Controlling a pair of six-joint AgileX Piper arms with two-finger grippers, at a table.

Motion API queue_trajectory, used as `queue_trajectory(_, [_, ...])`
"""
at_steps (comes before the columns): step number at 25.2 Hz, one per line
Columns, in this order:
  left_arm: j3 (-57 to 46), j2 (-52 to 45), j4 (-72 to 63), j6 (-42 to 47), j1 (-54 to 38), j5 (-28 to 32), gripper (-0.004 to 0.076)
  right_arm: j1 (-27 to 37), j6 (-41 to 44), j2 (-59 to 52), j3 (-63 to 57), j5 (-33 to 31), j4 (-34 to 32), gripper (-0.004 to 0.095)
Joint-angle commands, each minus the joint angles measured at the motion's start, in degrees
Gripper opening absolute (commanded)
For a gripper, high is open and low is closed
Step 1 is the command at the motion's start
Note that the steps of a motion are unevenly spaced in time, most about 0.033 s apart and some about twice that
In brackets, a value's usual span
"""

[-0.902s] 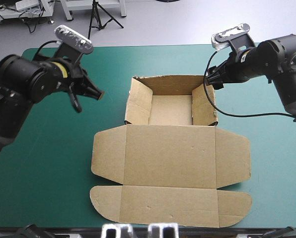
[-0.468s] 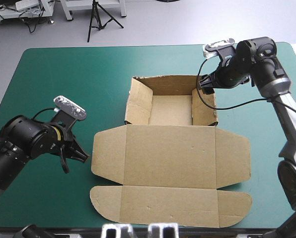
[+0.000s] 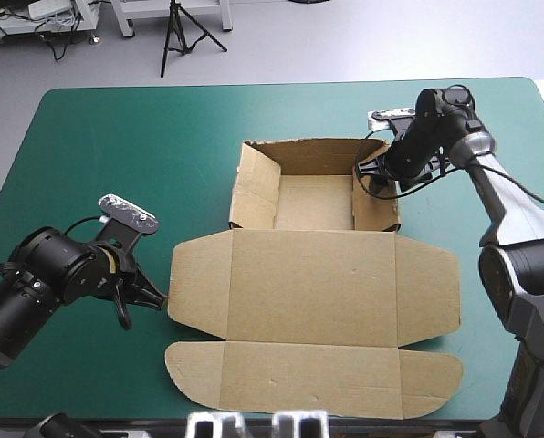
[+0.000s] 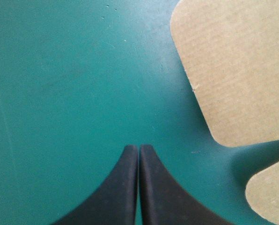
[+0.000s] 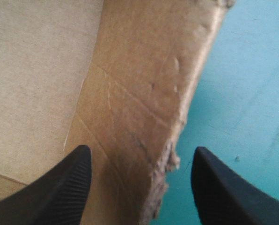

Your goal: Fold the box

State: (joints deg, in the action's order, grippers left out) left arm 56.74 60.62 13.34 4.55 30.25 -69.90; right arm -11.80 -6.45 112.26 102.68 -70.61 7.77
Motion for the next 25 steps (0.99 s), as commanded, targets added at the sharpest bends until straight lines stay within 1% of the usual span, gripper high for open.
queue_trajectory(1, [1.3, -1.1, 0.4, 0.7, 0.2, 1.9, -0.0006, 0.3, -0.7, -0.8, 1.2, -1.2, 0.9, 0.0421])
queue_trajectory(5, [1.3, -1.1, 0.4, 0.7, 0.2, 2.6, -0.0006, 0.3, -2.3, 0.6, 1.2, -1.2, 1.1, 0.0323])
queue_trajectory(6, [1.3, -1.1, 0.4, 0.7, 0.2, 2.9, -0.0006, 0.3, -4.7, 0.7, 1.2, -1.2, 0.9, 0.0261])
queue_trajectory(7, [1.3, -1.1, 0.4, 0.7, 0.2, 3.0, -0.0006, 0.3, -5.8, 0.7, 1.5, -1.2, 0.9, 0.0228])
queue_trajectory(8, [1.3, -1.1, 0.4, 0.7, 0.2, 3.3, -0.0006, 0.3, -6.5, 0.6, 1.8, -1.2, 0.5, 0.0153])
queue_trajectory(10, [1.3, -1.1, 0.4, 0.7, 0.2, 3.6, -0.0006, 0.3, -6.5, 0.5, 3.5, -1.2, -2.1, 0.0021])
queue_trajectory(11, [1.3, -1.1, 0.4, 0.7, 0.2, 3.6, -0.0006, 0.3, -6.5, 0.5, 4.5, -1.2, -3.9, -0.0018])
queue_trajectory(13, [1.3, -1.1, 0.4, 0.7, 0.2, 3.6, -0.0006, 0.3, -6.5, 0.5, 8.2, -1.2, -9.2, -0.0017])
queue_trajectory(14, [1.3, -1.1, 0.4, 0.7, 0.2, 3.6, -0.0006, 0.5, -7.6, 0.5, 10.8, -1.2, -13.4, -0.0018])
queue_trajectory(16, [1.3, -1.1, 0.5, 0.7, 0.2, 3.6, -0.0006, 1.6, -9.7, 0.5, 14.0, 0.6, -17.3, -0.0018])
queue_trajectory(18, [1.3, -1.1, 0.5, 0.7, 0.2, 3.6, -0.0006, 4.5, -9.8, 0.6, 16.2, 3.5, -19.3, -0.0018])
queue_trajectory(20, [1.3, -1.1, 0.5, 0.7, 0.2, 3.6, -0.0006, 9.0, -9.8, 1.0, 18.4, 6.2, -18.9, -0.0017])
queue_trajectory(21, [1.3, -1.1, 0.5, 0.7, 0.2, 3.4, -0.0006, 11.0, -9.8, 1.2, 19.3, 6.6, -18.3, -0.0017])
queue_trajectory(25, [1.3, -1.1, 0.5, 0.7, 0.2, 3.5, -0.0006, 21.1, -9.9, 3.7, 21.9, 5.2, -13.9, -0.0018])
